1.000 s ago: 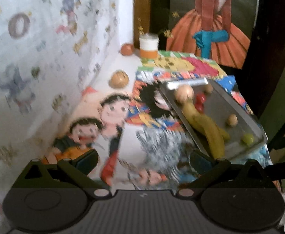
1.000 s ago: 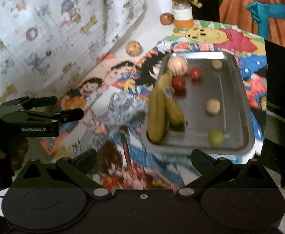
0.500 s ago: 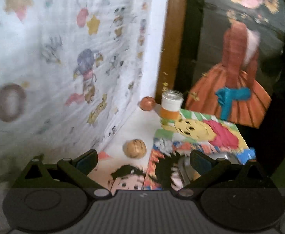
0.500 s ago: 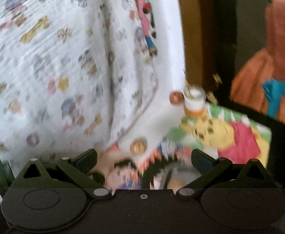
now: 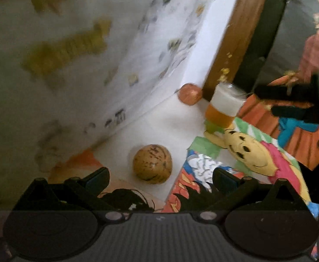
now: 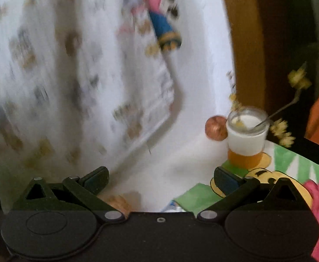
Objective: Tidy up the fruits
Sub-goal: 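Move left tool to the spotted yellow melon while right tool approaches the green grape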
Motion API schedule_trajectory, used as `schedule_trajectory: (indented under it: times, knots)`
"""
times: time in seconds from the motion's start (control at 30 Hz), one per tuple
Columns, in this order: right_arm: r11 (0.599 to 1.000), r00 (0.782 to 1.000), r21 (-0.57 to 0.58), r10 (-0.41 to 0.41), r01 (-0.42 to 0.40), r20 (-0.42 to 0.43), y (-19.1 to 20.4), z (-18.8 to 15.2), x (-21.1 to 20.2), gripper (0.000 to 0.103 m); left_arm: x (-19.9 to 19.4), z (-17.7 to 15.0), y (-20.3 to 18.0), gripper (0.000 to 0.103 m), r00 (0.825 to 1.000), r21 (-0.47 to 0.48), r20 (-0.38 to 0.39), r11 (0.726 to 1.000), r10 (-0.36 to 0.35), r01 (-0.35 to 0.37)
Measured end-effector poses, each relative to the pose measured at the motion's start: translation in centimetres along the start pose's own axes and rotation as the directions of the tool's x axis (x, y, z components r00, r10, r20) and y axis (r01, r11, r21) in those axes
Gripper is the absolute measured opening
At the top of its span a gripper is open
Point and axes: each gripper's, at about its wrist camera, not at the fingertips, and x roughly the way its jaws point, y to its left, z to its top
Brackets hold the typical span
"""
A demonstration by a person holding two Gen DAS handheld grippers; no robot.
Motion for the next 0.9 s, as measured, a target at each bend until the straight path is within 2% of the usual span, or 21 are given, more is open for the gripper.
schedule_trajectory:
  times: [0.13, 0.3, 0.43, 0.57, 0.77, 0.9]
  knots:
    - [1.000, 1.000, -0.023, 0.021, -0.021, -0.012, -2.7, -1.0, 3.7, 0.102, 2.3, -0.3, 0.2, 0.102, 1.000, -0.023, 0.007, 1.000, 0.001, -0.001]
    - [1.000, 0.999, -0.011, 0.003, -0.004, -0.046, -5.4, -1.4, 7.1, 0.101, 3.9, -0.3, -0.4, 0.102, 0.999, -0.005, 0.033, 1.000, 0.012, -0.012]
    - [1.000, 0.997, -0.019, -0.005, 0.004, -0.074, -7.0, -1.6, 9.6, 0.099, 4.8, -0.5, -0.3, 0.099, 0.999, -0.033, 0.034, 0.999, 0.018, -0.017]
    - [1.000, 0.995, -0.014, -0.019, 0.018, -0.095, -8.0, -2.1, 11.8, 0.097, 5.5, -0.5, -0.2, 0.099, 0.999, -0.045, 0.022, 0.998, 0.036, -0.035]
    - [1.000, 0.995, -0.030, 0.003, -0.006, -0.104, -7.9, -2.8, 13.3, 0.095, 6.1, -0.6, -0.3, 0.095, 0.999, -0.032, 0.031, 0.999, 0.040, -0.039]
    - [0.997, 0.995, -0.070, 0.006, -0.013, -0.101, -7.3, -2.8, 13.7, 0.093, 6.2, -0.7, -0.5, 0.083, 0.998, -0.024, 0.036, 0.999, 0.044, -0.044]
